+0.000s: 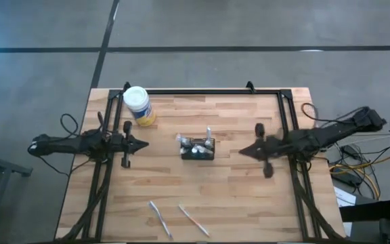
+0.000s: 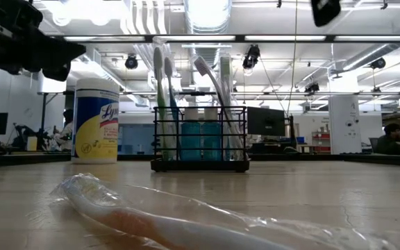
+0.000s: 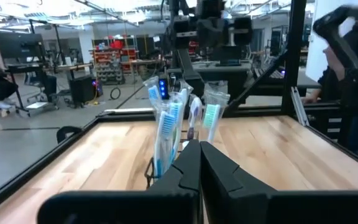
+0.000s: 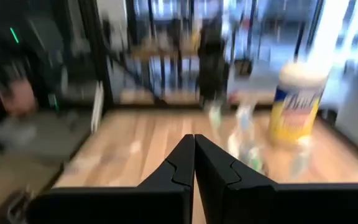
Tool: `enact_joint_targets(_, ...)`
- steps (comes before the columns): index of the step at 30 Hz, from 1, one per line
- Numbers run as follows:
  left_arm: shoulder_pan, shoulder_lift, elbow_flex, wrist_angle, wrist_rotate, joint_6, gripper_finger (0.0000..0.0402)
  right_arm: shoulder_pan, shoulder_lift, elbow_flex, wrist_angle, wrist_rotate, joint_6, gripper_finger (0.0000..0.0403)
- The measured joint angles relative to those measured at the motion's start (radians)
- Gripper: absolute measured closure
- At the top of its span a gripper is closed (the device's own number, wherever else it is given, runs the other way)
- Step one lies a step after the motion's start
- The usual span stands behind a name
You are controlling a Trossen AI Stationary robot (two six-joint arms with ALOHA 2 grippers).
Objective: Pick & Place toothbrushing station
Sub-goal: Put the orange toothbrush into the mesh organizer
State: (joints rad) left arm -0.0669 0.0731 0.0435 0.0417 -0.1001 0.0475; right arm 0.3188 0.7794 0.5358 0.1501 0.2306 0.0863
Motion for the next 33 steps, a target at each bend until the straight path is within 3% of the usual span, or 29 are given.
enact_joint_targets(8, 0.000, 0.000, 0.052, -0.060, -0.003, 0.000, 0.0399, 0.103, 0.517, 0.524, -0.485, 0.030, 0.207, 0.0394)
enact_joint_targets(17, 0.000, 0.000, 0.057, -0.070, -0.003, -0.021, 0.0399, 0.118, 1.063, 1.048, -0.592, -0.054, 0.293, 0.0384)
enact_joint_targets(24, 0.000, 0.000, 0.056, -0.106, -0.003, -0.057, 0.0399, 0.118, 1.419, 1.475, -0.921, -0.132, 0.401, 0.0296)
enact_joint_targets(30, 0.000, 0.000, 0.056, -0.128, -0.002, -0.061, 0.0399, 0.127, 1.653, 1.778, -1.078, -0.262, 0.522, 0.0230)
enact_joint_targets(33, 0.000, 0.001, 0.056, -0.128, -0.002, -0.079, 0.0399, 0.137, 1.697, 1.792, -1.083, -0.297, 0.594, 0.0206)
